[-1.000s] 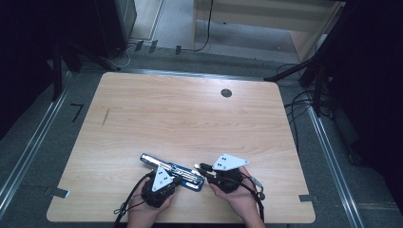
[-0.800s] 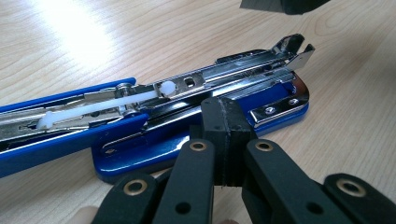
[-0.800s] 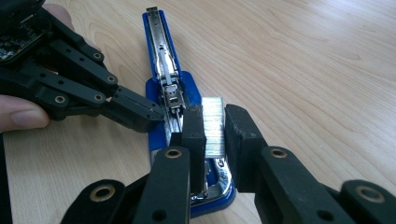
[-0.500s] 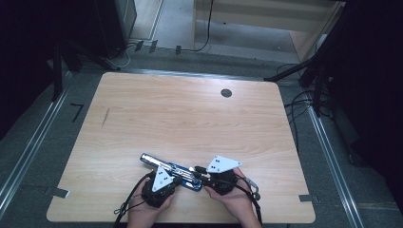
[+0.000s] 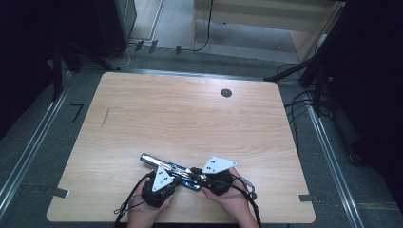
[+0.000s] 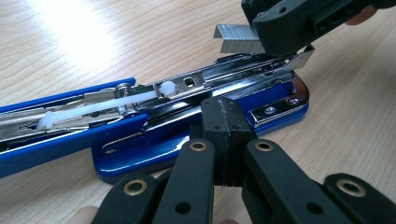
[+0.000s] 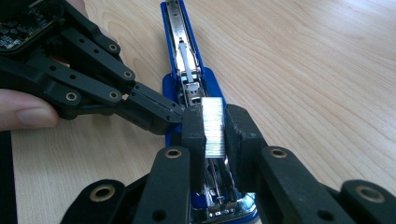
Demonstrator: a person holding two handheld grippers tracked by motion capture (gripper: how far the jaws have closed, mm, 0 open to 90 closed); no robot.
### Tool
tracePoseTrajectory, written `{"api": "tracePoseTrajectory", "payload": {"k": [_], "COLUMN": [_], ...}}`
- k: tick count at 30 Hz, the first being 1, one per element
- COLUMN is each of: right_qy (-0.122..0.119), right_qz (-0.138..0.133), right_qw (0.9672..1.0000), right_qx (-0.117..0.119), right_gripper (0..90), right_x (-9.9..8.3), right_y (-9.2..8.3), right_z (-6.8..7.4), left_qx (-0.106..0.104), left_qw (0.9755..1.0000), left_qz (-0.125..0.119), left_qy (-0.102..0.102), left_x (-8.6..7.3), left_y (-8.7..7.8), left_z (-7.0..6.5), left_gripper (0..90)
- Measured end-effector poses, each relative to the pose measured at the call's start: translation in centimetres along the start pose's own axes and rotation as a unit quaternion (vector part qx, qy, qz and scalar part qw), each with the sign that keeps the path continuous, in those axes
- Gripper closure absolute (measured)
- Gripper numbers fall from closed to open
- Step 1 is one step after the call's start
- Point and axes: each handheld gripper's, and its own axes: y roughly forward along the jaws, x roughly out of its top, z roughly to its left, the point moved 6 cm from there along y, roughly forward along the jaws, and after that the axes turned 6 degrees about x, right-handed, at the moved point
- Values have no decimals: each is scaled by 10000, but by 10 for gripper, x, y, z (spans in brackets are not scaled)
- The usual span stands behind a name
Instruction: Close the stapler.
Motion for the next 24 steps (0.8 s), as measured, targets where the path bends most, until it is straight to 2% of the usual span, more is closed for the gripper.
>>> {"api": "tracePoseTrajectory", "payload": {"k": [24], "right_qy": [-142], "right_qz": [238], "right_qw": [9995], "right_qx": [138], "right_gripper": [799], "right_x": [-2], "right_y": [10], "right_z": [0], "left_qx": [4], "left_qw": [10000], "left_qz": [-7], "left_qy": [-8], "left_x": [0], "left_y": [0], "left_z": [0], "left_gripper": [900]}}
